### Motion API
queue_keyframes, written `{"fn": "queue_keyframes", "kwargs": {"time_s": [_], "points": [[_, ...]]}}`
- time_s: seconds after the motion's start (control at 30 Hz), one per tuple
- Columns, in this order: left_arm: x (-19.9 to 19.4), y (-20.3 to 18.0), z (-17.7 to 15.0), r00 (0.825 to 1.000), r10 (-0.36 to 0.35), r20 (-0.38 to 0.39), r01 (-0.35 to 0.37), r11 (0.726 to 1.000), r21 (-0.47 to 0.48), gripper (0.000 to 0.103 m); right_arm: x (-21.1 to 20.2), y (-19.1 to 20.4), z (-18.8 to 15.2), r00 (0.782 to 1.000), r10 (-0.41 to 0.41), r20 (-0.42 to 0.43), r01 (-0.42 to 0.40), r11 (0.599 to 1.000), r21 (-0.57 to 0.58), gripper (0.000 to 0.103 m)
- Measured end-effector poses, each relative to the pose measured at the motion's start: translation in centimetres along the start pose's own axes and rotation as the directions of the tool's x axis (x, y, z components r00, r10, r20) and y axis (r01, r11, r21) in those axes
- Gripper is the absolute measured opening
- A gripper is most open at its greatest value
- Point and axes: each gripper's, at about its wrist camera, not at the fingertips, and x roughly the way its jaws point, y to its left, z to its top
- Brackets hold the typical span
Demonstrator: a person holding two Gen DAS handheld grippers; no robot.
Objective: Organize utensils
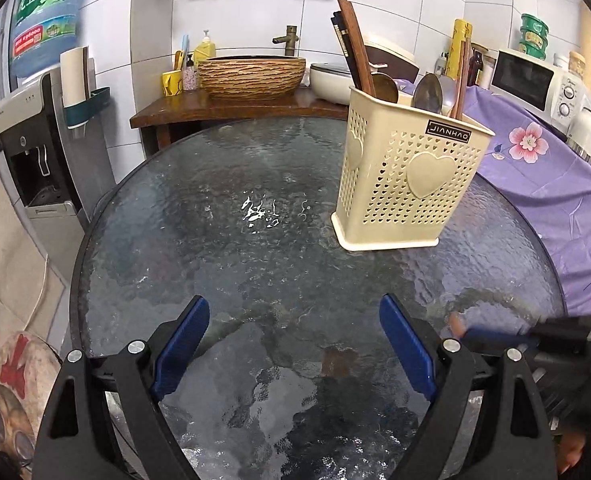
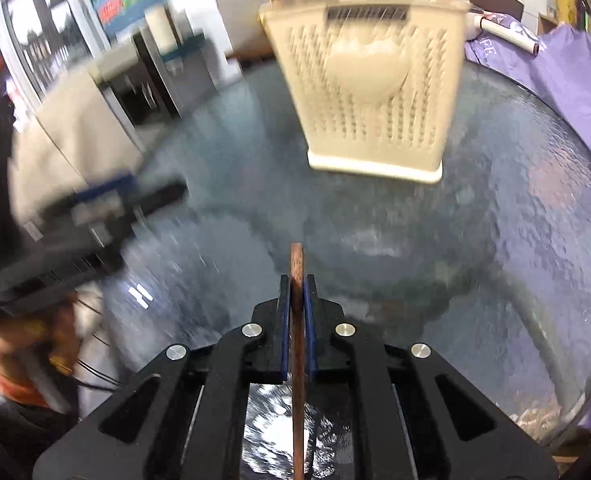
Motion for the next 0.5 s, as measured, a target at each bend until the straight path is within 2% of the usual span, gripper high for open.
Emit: {"fn": "queue_keyframes", "kwargs": {"time_s": [0.07, 0.2, 0.5], "points": [[-0.1, 0.1, 0.1, 1.0, -0.013, 0.001, 0.013, 1.0, -0.011, 0.085, -1.5, -0.6, 1.1, 0.997, 0.053, 0.053, -0.054, 0.998, 0.016, 0.007], [-0.6, -0.5, 0.6, 0.999, -0.045, 0.015, 0.045, 0.999, 0.0, 0.085, -5.6, -1.7, 3.6, 0.978, 0.133, 0.162, -0.136, 0.991, 0.006, 0.007], [-2.3, -2.3, 3.0, 0.994, -0.083, 0.074, 0.079, 0.995, 0.054, 0.085, -12.1, -1.9, 6.8, 0.934, 0.143, 0.327, -0.129, 0.99, -0.065, 0.007]]}}
